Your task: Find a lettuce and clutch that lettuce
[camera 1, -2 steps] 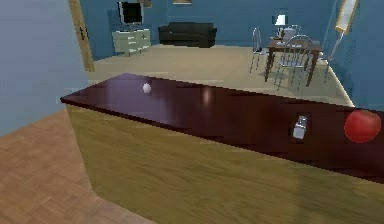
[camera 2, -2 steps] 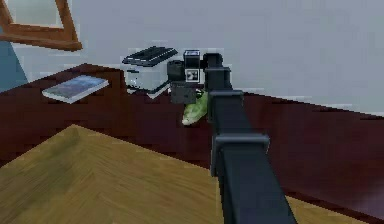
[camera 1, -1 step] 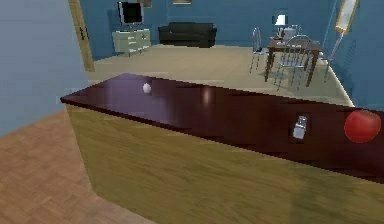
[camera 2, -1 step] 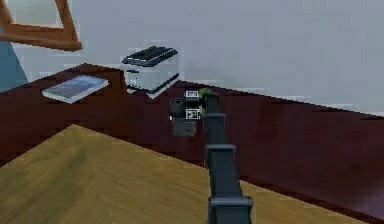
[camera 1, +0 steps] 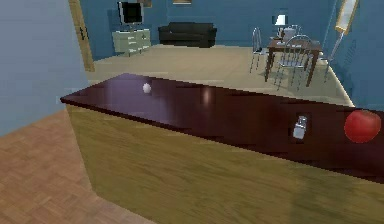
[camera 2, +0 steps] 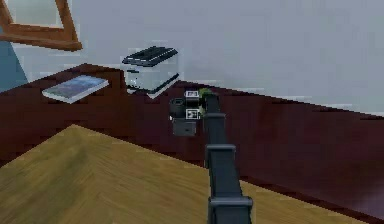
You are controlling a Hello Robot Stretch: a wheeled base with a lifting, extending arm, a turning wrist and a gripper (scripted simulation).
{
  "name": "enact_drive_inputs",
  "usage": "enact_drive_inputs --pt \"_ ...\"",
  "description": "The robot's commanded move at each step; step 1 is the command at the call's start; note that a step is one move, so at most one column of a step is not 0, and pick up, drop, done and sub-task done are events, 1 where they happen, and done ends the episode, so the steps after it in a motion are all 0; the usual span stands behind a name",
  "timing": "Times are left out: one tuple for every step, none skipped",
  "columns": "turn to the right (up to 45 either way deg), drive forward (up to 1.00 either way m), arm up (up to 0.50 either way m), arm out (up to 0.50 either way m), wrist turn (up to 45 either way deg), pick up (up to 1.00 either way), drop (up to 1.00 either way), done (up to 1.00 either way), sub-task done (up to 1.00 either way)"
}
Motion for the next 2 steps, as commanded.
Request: enact_drive_inputs --pt "0.0 0.0 0.1 0.0 0.0 0.0 0.0 0.0 0.0" --pt "0.0 0.0 0.0 0.0 0.0 0.0 0.0 1.0 0.0"
